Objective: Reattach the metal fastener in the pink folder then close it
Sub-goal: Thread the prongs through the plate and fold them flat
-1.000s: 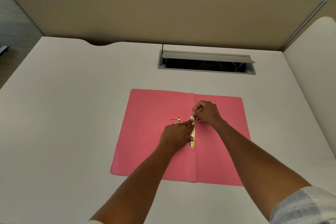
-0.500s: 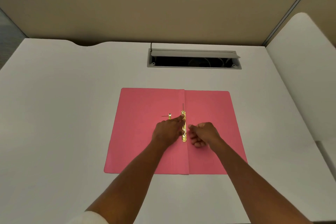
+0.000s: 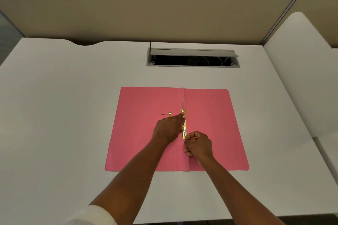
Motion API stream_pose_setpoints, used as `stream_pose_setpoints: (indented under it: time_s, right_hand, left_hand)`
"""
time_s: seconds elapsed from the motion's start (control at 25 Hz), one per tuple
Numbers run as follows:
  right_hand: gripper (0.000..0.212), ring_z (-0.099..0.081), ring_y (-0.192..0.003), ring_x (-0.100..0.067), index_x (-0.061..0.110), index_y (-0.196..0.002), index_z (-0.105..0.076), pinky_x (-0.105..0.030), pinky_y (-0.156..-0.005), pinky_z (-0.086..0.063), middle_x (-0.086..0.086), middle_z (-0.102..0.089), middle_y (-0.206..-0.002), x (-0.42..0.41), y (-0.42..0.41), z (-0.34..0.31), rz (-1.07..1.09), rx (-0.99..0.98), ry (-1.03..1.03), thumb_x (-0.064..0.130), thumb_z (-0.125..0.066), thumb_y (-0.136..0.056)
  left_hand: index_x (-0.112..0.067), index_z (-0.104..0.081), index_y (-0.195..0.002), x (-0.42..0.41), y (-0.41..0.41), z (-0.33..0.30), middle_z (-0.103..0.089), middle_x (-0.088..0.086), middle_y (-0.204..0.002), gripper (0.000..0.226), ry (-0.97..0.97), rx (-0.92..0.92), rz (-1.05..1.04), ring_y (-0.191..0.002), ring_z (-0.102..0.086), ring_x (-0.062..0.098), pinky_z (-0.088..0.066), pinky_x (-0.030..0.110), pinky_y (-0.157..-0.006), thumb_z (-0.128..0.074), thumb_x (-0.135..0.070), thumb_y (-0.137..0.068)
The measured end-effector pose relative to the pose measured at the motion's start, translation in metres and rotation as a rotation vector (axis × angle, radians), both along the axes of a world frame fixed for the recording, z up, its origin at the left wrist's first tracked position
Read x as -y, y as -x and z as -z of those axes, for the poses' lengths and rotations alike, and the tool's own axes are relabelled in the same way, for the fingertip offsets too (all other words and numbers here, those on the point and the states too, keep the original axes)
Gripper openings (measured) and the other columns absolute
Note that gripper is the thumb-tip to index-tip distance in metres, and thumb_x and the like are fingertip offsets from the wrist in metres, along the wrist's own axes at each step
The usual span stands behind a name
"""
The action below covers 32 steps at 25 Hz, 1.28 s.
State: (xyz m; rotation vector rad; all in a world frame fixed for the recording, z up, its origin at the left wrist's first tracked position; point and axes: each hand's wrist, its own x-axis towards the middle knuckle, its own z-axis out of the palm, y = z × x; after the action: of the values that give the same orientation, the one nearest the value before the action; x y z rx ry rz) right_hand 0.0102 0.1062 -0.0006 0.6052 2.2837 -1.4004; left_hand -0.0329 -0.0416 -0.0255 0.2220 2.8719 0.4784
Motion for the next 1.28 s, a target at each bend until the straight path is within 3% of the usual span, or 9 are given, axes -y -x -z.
stream_pose_setpoints:
  time_s: [0.16,0.32,0.44,0.64,0.96,1.28]
  right_hand:
    - [0.021,-0.071,-0.072,-0.020,0.017,-0.093,-0.074,-0.039,-0.072,-0.062,-0.001,-0.076,-0.084,0.003,-0.014,0.012,-0.135,-0.275,-0.161,0.004,-0.062,-0.084]
    - [0.020,-0.068,-0.078,-0.016,0.012,-0.094,-0.077,-0.027,-0.080,-0.055,-0.002,-0.077,-0.089,0.002,-0.017,0.015,-0.203,-0.400,-0.229,0.001,-0.063,-0.084]
    - [0.021,-0.066,-0.083,-0.016,0.011,-0.095,-0.077,-0.022,-0.081,-0.048,-0.004,-0.076,-0.093,0.002,-0.016,0.014,-0.270,-0.427,-0.298,0.000,-0.063,-0.084]
    - [0.021,-0.065,-0.083,-0.020,0.011,-0.092,-0.077,-0.026,-0.078,-0.050,-0.006,-0.075,-0.092,0.002,-0.014,0.012,-0.316,-0.442,-0.349,0.000,-0.062,-0.083]
    - [0.020,-0.064,-0.075,-0.018,0.012,-0.088,-0.073,-0.030,-0.070,-0.054,-0.003,-0.074,-0.082,0.002,-0.016,0.014,-0.279,-0.443,-0.360,-0.001,-0.059,-0.081]
    - [0.022,-0.060,-0.067,-0.013,0.012,-0.081,-0.074,-0.013,-0.059,-0.037,-0.003,-0.073,-0.077,-0.011,-0.009,0.012,-0.239,-0.410,-0.343,-0.004,-0.059,-0.082]
  left_hand:
    - [-0.033,-0.043,-0.142,0.000,0.001,0.002,-0.060,-0.010,-0.136,0.047,0.018,0.000,0.003,-0.105,-0.067,0.029,-0.056,0.040,-0.078,-0.050,-0.038,-0.095]
    - [-0.032,-0.042,-0.142,-0.001,0.001,0.001,-0.060,-0.008,-0.137,0.048,0.030,0.008,0.014,-0.105,-0.067,0.029,-0.057,0.041,-0.078,-0.050,-0.037,-0.096]
    - [-0.034,-0.043,-0.142,0.000,0.001,0.000,-0.059,-0.011,-0.137,0.050,0.022,0.020,0.020,-0.107,-0.067,0.028,-0.056,0.040,-0.078,-0.050,-0.041,-0.093]
    - [-0.036,-0.046,-0.142,0.004,0.003,-0.005,-0.055,-0.016,-0.142,0.060,0.001,0.046,0.040,-0.114,-0.063,0.023,-0.053,0.040,-0.084,-0.055,-0.054,-0.086]
    - [-0.035,-0.045,-0.142,0.005,0.004,-0.010,-0.064,-0.008,-0.131,0.061,0.026,0.013,0.053,-0.112,-0.065,0.026,-0.056,0.043,-0.086,-0.059,-0.054,-0.085]
    - [-0.032,-0.041,-0.145,0.001,0.001,-0.013,-0.065,-0.006,-0.130,0.064,0.041,0.013,0.035,-0.109,-0.066,0.027,-0.053,0.040,-0.083,-0.059,-0.052,-0.087]
